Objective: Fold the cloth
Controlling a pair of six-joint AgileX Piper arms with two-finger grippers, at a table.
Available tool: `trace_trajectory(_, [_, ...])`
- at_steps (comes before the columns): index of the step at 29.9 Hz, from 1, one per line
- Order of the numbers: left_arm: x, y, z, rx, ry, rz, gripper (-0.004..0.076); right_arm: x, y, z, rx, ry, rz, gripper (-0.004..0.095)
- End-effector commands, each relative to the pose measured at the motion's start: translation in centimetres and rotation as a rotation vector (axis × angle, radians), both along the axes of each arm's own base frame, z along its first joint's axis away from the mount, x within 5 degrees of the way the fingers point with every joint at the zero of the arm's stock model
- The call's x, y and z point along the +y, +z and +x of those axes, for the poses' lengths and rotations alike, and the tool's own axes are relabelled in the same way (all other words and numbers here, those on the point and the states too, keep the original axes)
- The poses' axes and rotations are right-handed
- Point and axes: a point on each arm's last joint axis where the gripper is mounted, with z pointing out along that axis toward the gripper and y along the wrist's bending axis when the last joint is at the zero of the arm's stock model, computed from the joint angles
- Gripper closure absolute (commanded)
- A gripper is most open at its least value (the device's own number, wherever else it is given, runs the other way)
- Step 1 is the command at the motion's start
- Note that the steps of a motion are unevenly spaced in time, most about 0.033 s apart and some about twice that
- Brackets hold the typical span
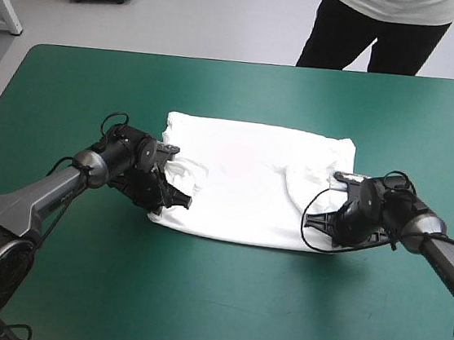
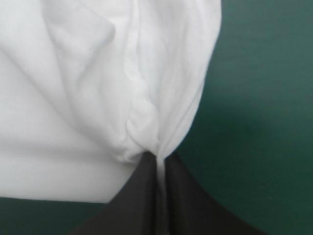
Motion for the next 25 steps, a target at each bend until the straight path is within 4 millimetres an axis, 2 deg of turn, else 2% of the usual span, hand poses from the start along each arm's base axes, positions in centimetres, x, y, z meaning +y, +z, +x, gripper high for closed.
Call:
trace_trajectory(1, [0.1, 5.4, 0.2, -0.173, -0.012, -0.04, 0.0734, 0.1, 4.7, 0.7, -0.149, 0.013, 0.019, 0.0925])
trace_trajectory(10, [-0.1, 11.4, 2.4, -0.43, -0.033, -0.046, 0.0734, 0.2, 11.8, 3.0, -0.397, 0.031, 0.022, 0.0925])
trace_trajectory(13, [-0.2, 12.6, 3.8, -0.52, -0.033, -0.038, 0.0734, 0.1, 13.1, 4.1, -0.471, 0.007, 0.014, 0.0925])
trace_trajectory(19, [-0.1, 12.8, 8.1, -0.574, 0.004, -0.029, 0.0734, -0.8, 13.5, 7.9, -0.523, -0.053, 0.024, 0.0925])
trace_trajectory(25, [-0.4, 12.9, 12.6, -0.643, 0.032, -0.031, 0.0734, -1.9, 12.3, 12.6, -0.534, -0.098, 0.012, 0.0925])
